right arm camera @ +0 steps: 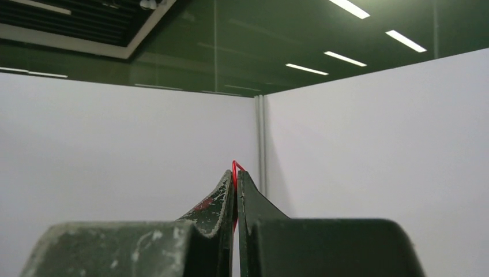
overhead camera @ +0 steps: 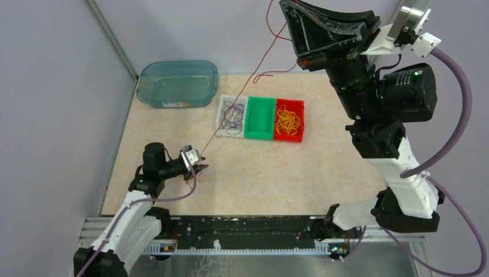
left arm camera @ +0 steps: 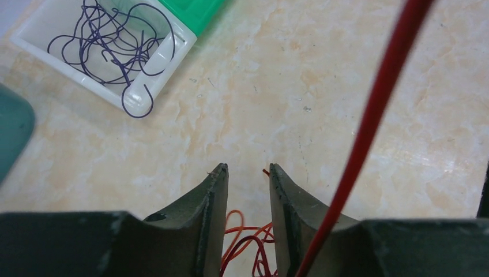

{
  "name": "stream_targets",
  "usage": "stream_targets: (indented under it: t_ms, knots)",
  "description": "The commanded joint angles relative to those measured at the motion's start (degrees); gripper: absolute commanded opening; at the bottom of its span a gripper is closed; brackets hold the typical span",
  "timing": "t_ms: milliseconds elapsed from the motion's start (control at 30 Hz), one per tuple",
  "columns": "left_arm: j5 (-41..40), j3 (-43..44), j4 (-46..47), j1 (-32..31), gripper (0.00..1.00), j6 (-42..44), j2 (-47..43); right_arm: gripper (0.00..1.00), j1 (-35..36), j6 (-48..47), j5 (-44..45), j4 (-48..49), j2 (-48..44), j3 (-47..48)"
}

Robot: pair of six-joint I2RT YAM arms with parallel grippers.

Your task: Untangle the cables

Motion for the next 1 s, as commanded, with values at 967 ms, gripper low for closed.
stream_targets:
  t_ms: [967]
  knots:
    - [5.35,9.8,-24.38,-0.18,0.63,19.02,-3.34,0.05,-0.56,17.5,18.45,-13.73,-28.82,-72.19]
